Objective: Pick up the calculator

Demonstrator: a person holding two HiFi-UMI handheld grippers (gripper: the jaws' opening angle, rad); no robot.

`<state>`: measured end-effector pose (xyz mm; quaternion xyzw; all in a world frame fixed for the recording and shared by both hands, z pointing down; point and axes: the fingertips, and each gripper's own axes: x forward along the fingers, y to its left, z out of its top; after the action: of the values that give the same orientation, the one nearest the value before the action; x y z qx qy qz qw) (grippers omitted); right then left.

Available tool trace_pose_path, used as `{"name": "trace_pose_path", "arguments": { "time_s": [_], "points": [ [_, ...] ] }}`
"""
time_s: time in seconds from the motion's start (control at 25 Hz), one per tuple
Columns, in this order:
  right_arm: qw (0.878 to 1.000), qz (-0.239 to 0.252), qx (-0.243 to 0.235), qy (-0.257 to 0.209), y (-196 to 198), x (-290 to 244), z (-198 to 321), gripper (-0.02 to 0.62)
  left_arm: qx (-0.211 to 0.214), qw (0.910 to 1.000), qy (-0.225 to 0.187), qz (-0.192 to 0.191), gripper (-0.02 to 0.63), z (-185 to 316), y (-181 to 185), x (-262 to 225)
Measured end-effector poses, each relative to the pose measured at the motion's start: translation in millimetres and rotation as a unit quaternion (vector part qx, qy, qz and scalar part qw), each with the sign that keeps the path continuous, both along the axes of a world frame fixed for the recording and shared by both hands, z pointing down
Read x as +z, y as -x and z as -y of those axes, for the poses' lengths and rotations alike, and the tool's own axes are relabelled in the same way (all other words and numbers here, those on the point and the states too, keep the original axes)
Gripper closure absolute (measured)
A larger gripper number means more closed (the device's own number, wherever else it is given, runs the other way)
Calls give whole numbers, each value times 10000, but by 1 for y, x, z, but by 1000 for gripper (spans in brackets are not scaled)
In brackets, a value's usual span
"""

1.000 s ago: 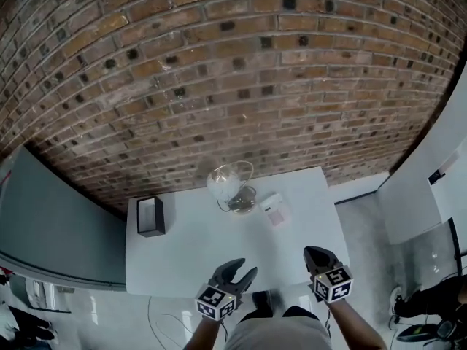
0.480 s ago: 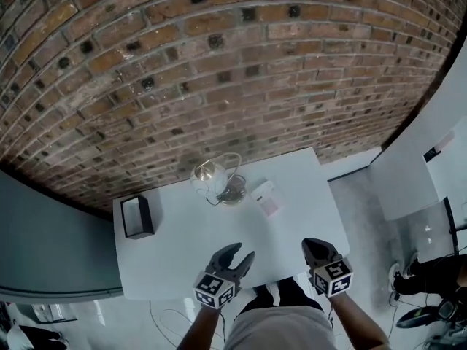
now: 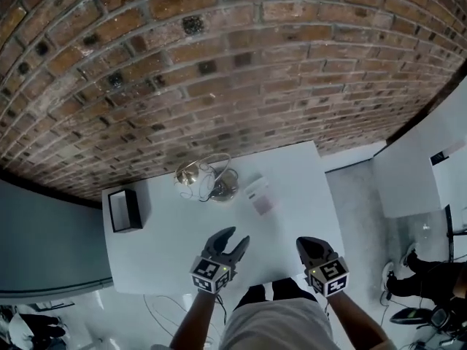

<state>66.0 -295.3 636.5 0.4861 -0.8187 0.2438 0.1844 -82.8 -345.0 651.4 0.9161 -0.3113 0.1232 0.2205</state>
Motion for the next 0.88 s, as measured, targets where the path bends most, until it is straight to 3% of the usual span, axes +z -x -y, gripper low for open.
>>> {"name": "trace_pose_path", "arguments": {
  "time_s": [0.52, 0.88],
  "points": [
    [9967, -37, -717, 384, -15, 59, 57, 583, -327, 9966, 591, 471, 379, 83, -33, 125],
    [9891, -114, -1250, 774, -20, 94, 78, 583, -725, 9882, 1236, 545, 376, 120, -38, 194]
  ]
}}
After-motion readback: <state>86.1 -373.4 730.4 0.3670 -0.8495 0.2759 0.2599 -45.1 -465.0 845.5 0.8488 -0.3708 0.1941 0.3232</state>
